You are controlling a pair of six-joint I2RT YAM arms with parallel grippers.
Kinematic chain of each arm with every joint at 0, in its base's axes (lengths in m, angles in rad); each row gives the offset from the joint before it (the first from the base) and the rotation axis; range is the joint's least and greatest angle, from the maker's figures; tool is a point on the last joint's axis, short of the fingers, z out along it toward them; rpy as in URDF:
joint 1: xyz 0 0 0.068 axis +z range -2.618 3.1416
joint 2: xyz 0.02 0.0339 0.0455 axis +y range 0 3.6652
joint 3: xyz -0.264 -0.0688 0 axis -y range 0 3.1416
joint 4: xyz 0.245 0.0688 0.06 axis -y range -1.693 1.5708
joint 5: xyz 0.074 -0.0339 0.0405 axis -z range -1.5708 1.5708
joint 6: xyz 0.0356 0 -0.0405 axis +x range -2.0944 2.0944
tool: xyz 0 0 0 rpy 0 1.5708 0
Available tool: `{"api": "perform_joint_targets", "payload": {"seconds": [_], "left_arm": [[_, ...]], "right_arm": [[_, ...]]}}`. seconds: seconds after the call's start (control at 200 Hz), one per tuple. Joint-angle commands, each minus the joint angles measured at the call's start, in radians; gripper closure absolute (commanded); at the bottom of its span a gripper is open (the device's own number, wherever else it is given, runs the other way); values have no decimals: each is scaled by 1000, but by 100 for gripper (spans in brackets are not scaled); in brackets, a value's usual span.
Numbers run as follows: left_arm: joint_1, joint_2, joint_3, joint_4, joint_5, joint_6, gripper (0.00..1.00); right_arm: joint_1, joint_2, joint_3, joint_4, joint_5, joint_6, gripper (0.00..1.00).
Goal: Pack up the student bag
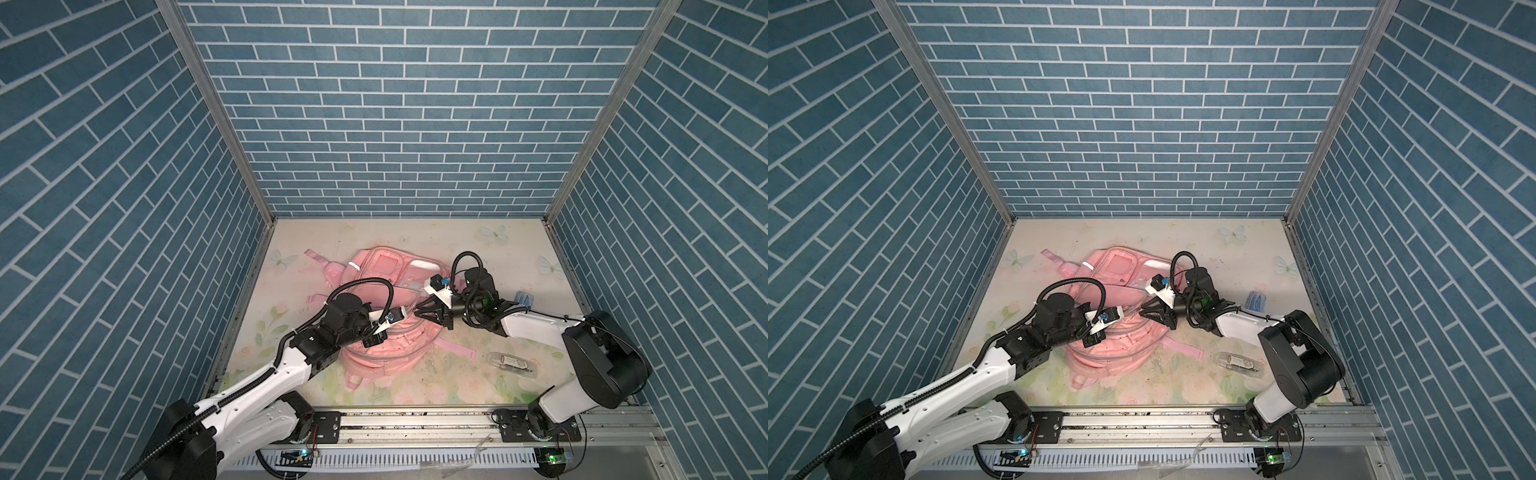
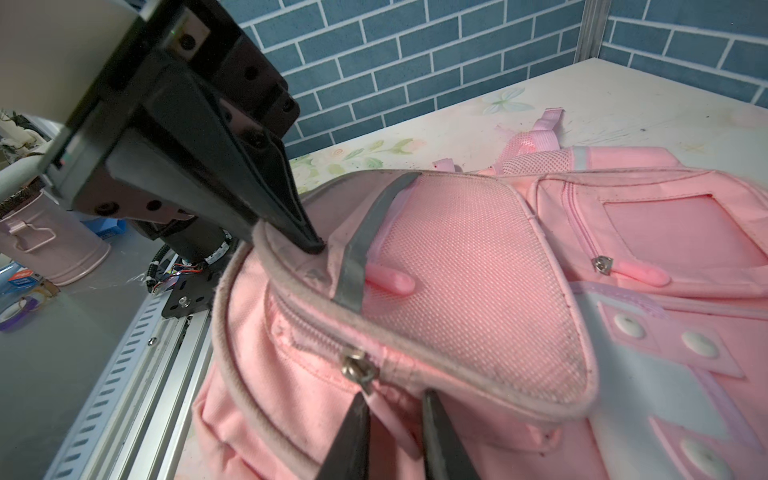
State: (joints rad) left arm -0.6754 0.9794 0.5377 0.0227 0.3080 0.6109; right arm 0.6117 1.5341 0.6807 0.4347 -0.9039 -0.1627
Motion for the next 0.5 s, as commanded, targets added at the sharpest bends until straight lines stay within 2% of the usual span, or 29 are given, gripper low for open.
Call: {"api": "perform_joint_targets", "payload": {"seconds": [0.0, 0.075, 0.205, 0.32, 0.495], "left_arm": [[20, -25, 14, 141, 34, -7, 100], [23, -16, 21, 137, 36, -8, 100], [26, -14, 26, 136, 34, -11, 100], [26, -3, 32, 129, 24, -19, 100], [20, 11, 45, 139, -18, -123, 100]], "right_arm": [[22, -8, -18, 6, -5, -43, 82], [22, 14, 2, 14, -11, -26, 88], [22, 33, 23, 9, -3, -20, 87], [21, 20, 16, 33, 18, -3, 91], [22, -70, -28, 56, 88, 52, 100]]}}
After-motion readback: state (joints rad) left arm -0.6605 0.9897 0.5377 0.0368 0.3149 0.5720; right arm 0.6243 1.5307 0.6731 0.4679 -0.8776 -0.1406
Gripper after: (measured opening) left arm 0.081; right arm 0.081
